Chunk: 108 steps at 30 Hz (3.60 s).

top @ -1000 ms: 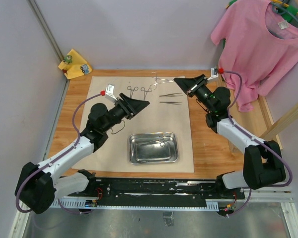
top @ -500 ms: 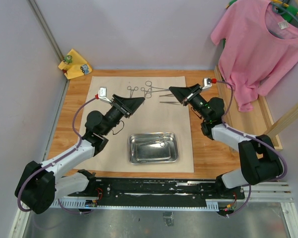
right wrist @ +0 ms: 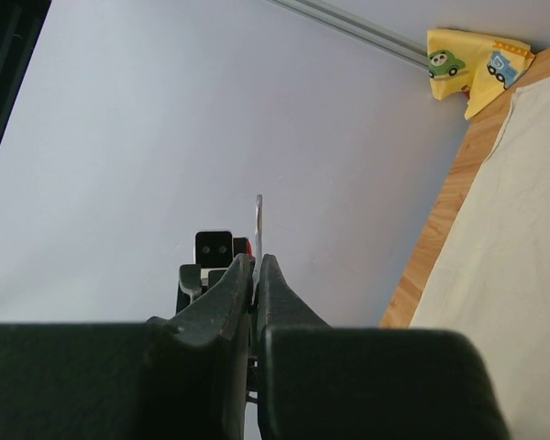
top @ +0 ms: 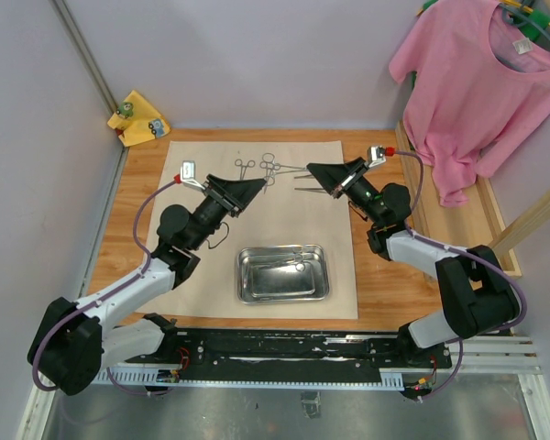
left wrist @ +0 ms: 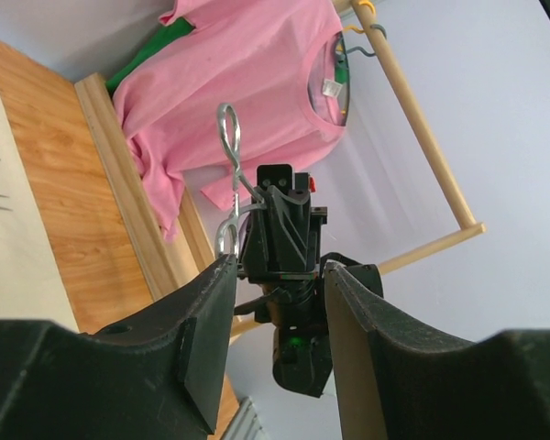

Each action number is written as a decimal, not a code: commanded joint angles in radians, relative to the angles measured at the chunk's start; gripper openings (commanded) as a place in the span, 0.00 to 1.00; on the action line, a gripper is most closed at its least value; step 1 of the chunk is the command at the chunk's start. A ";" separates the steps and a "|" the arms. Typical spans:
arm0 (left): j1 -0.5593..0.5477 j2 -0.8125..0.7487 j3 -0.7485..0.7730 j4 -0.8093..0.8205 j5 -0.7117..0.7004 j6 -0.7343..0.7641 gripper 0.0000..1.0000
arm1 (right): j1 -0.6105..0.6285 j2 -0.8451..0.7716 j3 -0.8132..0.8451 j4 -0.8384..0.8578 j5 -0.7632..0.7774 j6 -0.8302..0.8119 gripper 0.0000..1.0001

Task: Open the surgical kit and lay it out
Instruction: Place the medical item in the surgical kit.

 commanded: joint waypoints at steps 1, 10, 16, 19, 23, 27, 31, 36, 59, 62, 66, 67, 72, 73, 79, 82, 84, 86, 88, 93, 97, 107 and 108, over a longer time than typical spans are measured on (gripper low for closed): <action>0.002 -0.028 -0.019 -0.031 -0.024 0.023 0.48 | 0.021 -0.004 0.003 0.065 -0.003 -0.017 0.01; 0.002 0.001 -0.001 -0.053 -0.030 0.030 0.48 | 0.034 0.011 0.026 0.070 -0.006 -0.020 0.01; 0.002 0.052 0.027 -0.013 -0.042 0.041 0.47 | 0.068 0.009 0.021 0.062 -0.002 -0.035 0.01; 0.004 0.061 0.036 -0.008 -0.045 0.047 0.31 | 0.079 0.009 0.014 0.062 -0.001 -0.036 0.01; 0.007 0.049 0.025 -0.005 -0.053 0.049 0.07 | 0.080 0.001 0.007 0.060 -0.001 -0.035 0.01; 0.014 0.037 0.021 -0.001 -0.049 0.055 0.01 | 0.085 0.012 0.007 0.068 -0.005 -0.025 0.01; 0.025 0.043 0.045 0.000 0.008 0.079 0.01 | 0.079 0.026 0.012 0.077 -0.044 -0.012 0.22; 0.078 0.025 0.096 -0.084 0.149 0.120 0.00 | -0.007 0.016 -0.008 0.059 -0.209 0.006 0.48; 0.143 0.124 0.459 -0.971 0.793 0.534 0.01 | -0.164 -0.397 0.251 -1.325 -0.676 -0.934 0.68; 0.144 0.131 0.440 -0.904 0.857 0.508 0.02 | -0.141 -0.355 0.243 -1.297 -0.716 -0.918 0.67; 0.144 0.156 0.418 -0.802 0.932 0.460 0.03 | -0.073 -0.285 0.216 -1.147 -0.794 -0.817 0.67; 0.142 0.163 0.418 -0.790 0.941 0.457 0.03 | -0.058 -0.273 0.212 -1.123 -0.801 -0.803 0.67; 0.143 0.193 0.387 -0.675 0.996 0.402 0.04 | -0.023 -0.228 0.227 -1.088 -0.818 -0.774 0.61; 0.143 0.200 0.382 -0.657 1.004 0.392 0.04 | -0.013 -0.218 0.228 -1.069 -0.821 -0.760 0.58; 0.143 0.239 0.375 -0.606 1.016 0.372 0.05 | 0.069 -0.165 0.248 -1.039 -0.807 -0.748 0.47; 0.142 0.249 0.380 -0.600 1.018 0.369 0.05 | 0.093 -0.140 0.252 -1.041 -0.793 -0.751 0.41; 0.143 0.256 0.380 -0.590 1.020 0.364 0.05 | 0.104 -0.128 0.255 -1.043 -0.786 -0.755 0.37; 0.143 0.263 0.382 -0.587 1.020 0.363 0.05 | 0.110 -0.125 0.256 -1.045 -0.778 -0.758 0.30; 0.142 0.268 0.383 -0.586 1.019 0.365 0.06 | 0.110 -0.127 0.254 -1.045 -0.771 -0.759 0.25; 0.143 0.281 0.386 -0.582 1.011 0.364 0.07 | 0.110 -0.135 0.253 -1.052 -0.759 -0.764 0.19; 0.143 0.285 0.392 -0.583 1.012 0.363 0.08 | 0.104 -0.131 0.264 -1.093 -0.753 -0.790 0.42; 0.143 0.290 0.393 -0.603 1.019 0.384 0.08 | 0.065 -0.136 0.264 -1.086 -0.758 -0.784 0.15; 0.143 0.291 0.394 -0.603 1.013 0.384 0.09 | 0.064 -0.138 0.259 -1.076 -0.758 -0.779 0.09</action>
